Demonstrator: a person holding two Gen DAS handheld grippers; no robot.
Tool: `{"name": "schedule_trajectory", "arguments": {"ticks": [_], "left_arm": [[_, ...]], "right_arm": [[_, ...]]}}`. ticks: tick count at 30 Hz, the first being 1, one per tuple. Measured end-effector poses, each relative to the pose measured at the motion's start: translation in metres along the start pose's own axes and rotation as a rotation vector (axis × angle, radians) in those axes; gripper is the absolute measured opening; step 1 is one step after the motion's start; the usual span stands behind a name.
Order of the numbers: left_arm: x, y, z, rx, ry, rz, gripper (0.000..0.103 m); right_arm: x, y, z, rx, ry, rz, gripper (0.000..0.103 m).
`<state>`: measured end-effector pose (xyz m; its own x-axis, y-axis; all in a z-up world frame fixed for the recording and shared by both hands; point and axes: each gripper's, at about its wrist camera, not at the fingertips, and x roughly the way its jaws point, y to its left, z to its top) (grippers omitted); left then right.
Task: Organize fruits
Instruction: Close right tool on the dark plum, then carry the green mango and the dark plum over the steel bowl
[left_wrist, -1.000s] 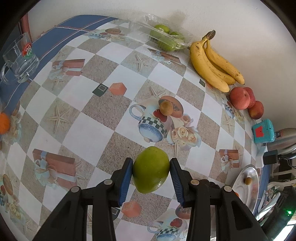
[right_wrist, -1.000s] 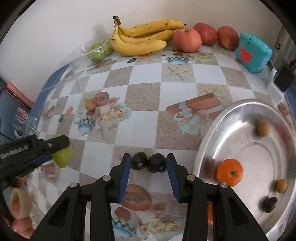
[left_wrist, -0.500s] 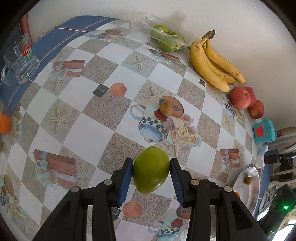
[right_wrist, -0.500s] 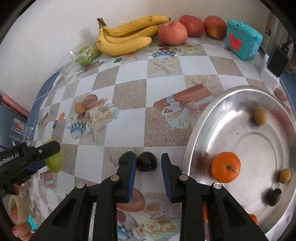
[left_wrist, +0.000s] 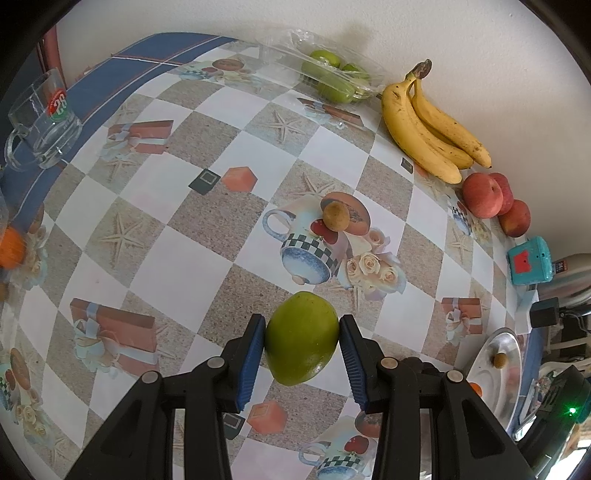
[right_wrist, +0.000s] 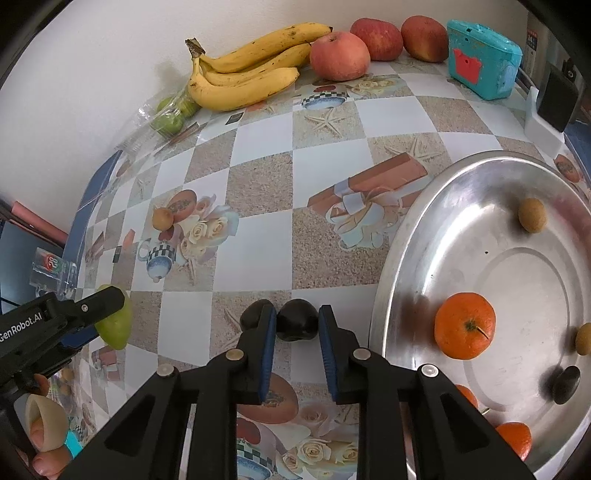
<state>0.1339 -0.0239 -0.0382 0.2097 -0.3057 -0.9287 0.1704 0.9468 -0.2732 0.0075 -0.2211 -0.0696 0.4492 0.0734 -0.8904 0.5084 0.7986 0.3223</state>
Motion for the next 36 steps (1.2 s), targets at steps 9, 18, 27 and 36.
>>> {"name": "schedule_trajectory", "arguments": {"ticks": [9,18,27,36], "left_arm": [[0.0,0.001,0.0,-0.002,0.001,0.0,0.044],[-0.004,-0.007,-0.003,0.017,-0.007,0.003,0.044],[-0.005,-0.031,-0.012,0.071,0.003,0.004,0.044],[-0.008,-0.071,-0.031,0.157,0.019,-0.039,0.044]], "right_arm": [[-0.003,-0.004,-0.001,0.019,-0.001,0.019,0.022],[-0.022,-0.009,0.0,0.038,-0.031,0.047,0.022],[-0.052,-0.015,0.003,0.051,-0.083,0.062,0.022],[-0.077,-0.046,0.004,0.113,-0.133,0.036,0.022]]}}
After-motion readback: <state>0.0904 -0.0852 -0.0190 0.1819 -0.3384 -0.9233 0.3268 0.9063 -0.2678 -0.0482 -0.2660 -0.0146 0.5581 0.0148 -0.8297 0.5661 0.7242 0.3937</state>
